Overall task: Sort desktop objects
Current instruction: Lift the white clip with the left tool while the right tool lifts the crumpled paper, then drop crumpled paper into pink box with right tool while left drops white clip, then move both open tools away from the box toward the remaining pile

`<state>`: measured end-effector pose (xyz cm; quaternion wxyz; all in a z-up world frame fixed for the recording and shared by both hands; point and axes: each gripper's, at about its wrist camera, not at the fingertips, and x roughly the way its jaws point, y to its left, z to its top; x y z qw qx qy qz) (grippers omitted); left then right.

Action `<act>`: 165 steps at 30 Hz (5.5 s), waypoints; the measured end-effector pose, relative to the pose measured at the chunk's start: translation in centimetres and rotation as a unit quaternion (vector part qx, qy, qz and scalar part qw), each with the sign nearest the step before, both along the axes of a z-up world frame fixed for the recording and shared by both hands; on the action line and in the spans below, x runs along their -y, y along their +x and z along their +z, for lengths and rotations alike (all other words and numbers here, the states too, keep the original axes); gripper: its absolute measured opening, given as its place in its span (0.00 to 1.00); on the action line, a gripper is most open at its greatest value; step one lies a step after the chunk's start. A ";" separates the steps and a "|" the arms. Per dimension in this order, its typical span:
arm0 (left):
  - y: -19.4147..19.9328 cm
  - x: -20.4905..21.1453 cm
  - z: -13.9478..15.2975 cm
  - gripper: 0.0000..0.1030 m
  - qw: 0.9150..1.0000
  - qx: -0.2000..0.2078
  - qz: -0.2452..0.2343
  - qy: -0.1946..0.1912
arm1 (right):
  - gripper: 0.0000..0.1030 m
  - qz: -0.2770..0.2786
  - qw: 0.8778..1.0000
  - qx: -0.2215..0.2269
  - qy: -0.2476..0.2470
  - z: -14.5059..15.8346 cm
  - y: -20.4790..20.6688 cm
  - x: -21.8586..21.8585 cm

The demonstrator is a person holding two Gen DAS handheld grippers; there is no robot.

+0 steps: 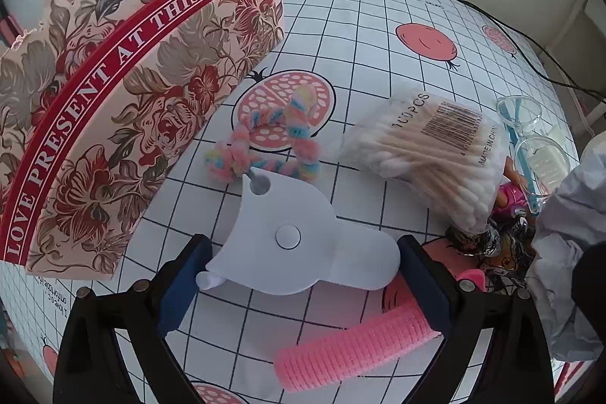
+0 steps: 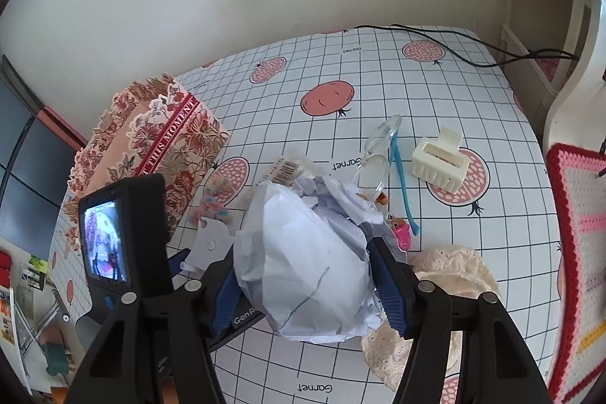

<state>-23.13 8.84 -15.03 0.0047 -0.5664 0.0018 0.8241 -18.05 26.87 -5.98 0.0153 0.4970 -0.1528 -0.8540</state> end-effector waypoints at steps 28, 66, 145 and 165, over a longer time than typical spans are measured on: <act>1.2 1.6 4.4 0.90 0.995 -0.034 0.020 0.096 | 0.64 -0.037 0.994 -0.100 -0.022 5.7 1.5 -1.1; 2.8 18.8 17.6 0.90 0.946 -0.220 0.118 0.207 | 0.64 0.016 0.969 -0.234 -0.083 10.7 0.8 9.3; 1.0 27.0 10.7 0.90 0.918 -0.189 0.208 0.281 | 0.81 0.101 0.970 -0.207 -0.081 4.3 -4.1 20.9; 1.6 26.4 11.7 0.90 0.930 -0.175 0.230 0.226 | 1.00 0.050 0.981 -0.182 -0.034 5.7 -3.6 17.1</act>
